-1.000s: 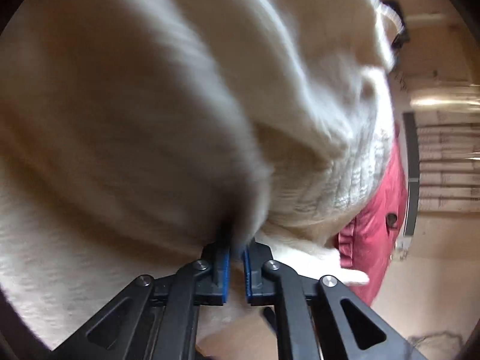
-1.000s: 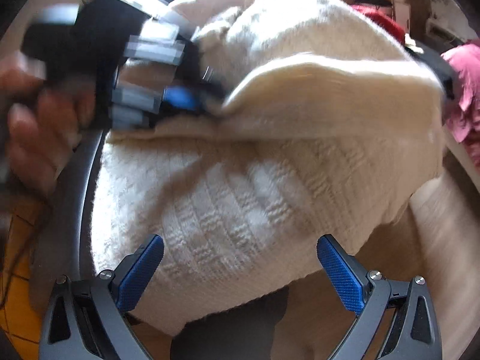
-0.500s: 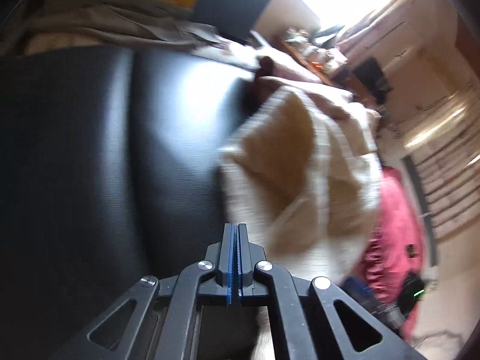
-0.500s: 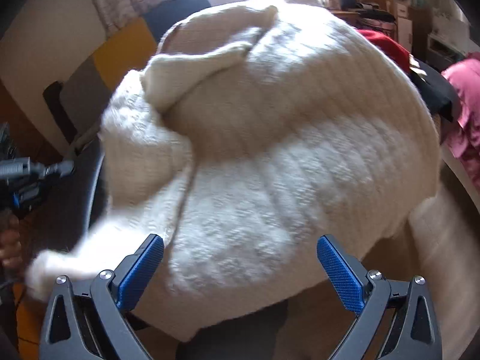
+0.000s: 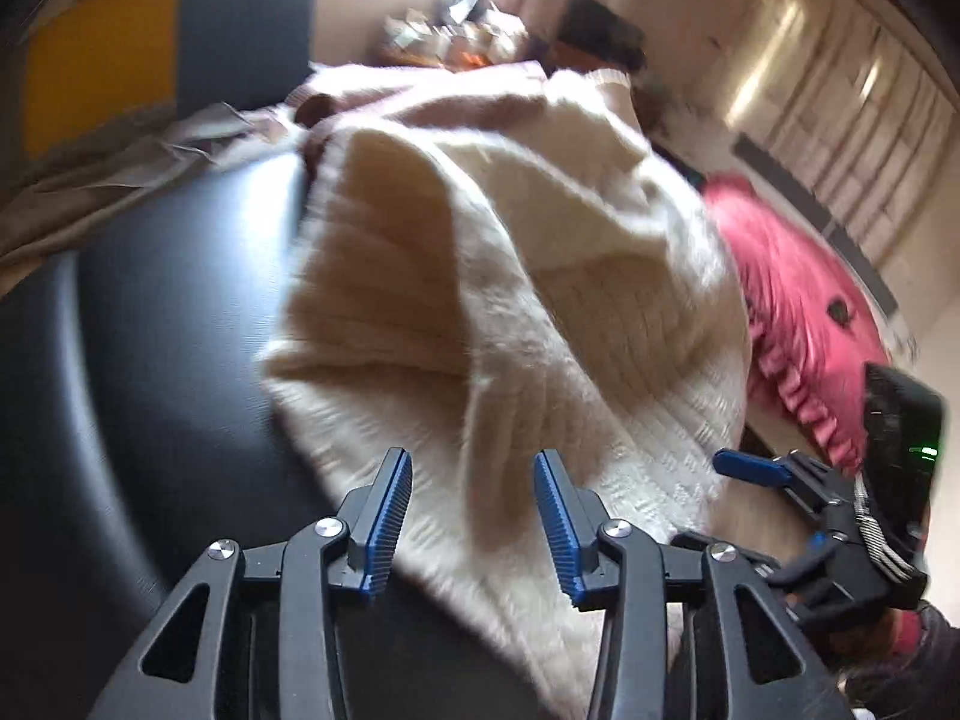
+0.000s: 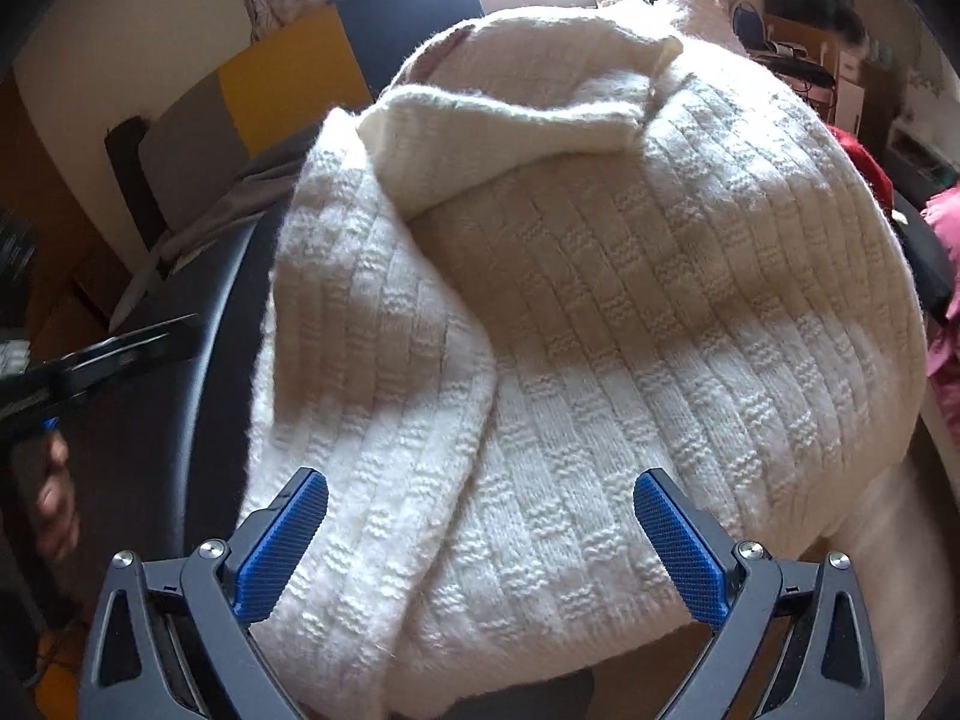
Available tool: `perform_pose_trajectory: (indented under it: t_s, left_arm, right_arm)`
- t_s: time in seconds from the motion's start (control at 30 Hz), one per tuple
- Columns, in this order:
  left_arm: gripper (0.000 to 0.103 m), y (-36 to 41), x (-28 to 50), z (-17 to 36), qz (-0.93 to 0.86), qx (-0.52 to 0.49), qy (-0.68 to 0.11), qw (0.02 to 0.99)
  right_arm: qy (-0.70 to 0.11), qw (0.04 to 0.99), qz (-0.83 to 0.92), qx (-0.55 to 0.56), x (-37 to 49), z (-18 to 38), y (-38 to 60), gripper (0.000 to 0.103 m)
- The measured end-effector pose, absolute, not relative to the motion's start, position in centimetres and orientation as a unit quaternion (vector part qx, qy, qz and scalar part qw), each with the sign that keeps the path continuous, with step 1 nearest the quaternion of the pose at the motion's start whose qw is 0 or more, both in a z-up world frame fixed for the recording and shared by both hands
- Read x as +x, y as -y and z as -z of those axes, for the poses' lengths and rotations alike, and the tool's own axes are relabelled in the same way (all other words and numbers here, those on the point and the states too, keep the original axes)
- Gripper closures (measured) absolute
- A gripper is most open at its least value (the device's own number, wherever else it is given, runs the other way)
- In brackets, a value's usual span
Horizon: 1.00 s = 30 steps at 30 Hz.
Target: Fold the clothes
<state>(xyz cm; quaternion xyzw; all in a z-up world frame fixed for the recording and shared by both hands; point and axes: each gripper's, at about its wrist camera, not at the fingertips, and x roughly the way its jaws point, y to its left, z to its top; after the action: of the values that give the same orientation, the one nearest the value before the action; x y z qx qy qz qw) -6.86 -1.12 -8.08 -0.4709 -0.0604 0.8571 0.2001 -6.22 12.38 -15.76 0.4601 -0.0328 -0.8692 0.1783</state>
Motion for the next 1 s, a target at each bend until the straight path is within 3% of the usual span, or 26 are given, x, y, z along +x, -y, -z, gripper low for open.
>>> perform_pose_trajectory:
  t_s: [0.17,0.2,0.23,0.27,0.5,1.0]
  left_arm:
    - [0.063,-0.2,-9.0,9.7,-0.837,-0.493,0.087,0.221]
    - [0.070,-0.4,-9.1,9.8,-0.836,-0.494,0.093,0.220]
    - [0.089,-0.6,-9.2,10.0,-0.835,-0.494,0.099,0.219]
    - [0.096,-0.6,-9.3,10.1,-0.835,-0.495,0.108,0.216]
    - [0.098,8.7,-5.1,8.9,-0.844,-0.427,0.282,0.159]
    - [0.098,26.3,10.9,7.9,-0.872,-0.355,0.334,-0.037]
  right_arm:
    - [0.028,0.182,0.871,0.455,-6.4,15.8,-13.3,0.000]
    - [0.024,0.180,0.873,0.453,-6.4,15.7,-13.6,0.000]
    - [0.023,0.176,0.874,0.451,-6.8,15.8,-13.7,0.000]
    - [0.022,0.172,0.876,0.450,-7.2,15.8,-13.7,0.000]
    - [0.031,0.160,0.872,0.461,-10.4,16.9,-13.3,0.000]
    - [-0.070,0.277,0.812,0.509,-7.6,18.1,-1.0,0.000]
